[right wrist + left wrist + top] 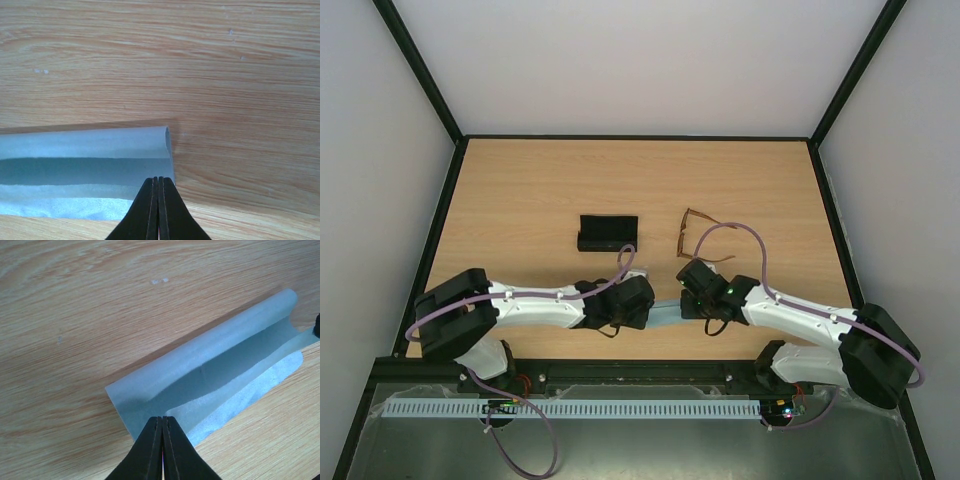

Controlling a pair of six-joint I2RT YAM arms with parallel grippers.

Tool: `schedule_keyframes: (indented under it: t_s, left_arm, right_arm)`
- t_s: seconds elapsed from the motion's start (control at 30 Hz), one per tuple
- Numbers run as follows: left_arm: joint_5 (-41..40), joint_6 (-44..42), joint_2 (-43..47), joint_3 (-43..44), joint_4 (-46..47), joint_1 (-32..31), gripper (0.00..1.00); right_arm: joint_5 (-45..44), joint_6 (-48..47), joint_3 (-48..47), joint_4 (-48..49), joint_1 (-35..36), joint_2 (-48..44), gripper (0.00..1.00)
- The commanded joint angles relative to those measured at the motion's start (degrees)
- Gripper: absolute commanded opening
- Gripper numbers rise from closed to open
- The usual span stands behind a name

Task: Organize the sunglasses
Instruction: Fold the glasses cleaning cloth at the center of the board.

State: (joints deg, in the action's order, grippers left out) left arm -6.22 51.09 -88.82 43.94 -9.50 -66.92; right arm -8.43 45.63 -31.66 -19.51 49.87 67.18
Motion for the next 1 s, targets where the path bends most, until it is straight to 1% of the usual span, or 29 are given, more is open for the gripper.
schedule_keyframes:
  t_s: [0.0, 0.73, 0.97]
  left_arm:
    - [-1.2, 0.8, 0.6, -0.6, 0.5, -0.9, 0.02]
    - [-1.3, 1.7, 0.3, -1.5, 1.1, -1.4, 0.02]
    - [-1.3, 2.2, 0.3, -1.5, 0.9, -1.8, 0.08]
  right_arm:
    - [-0.6, 1.1, 1.4, -3.0, 0.9, -0.6, 0.01]
    - [-0.5, 1.9, 1.8, -1.5, 2.5, 0.8, 0.01]
    - [-0.5, 2.0, 1.7, -1.6, 2.7, 1.0, 0.01]
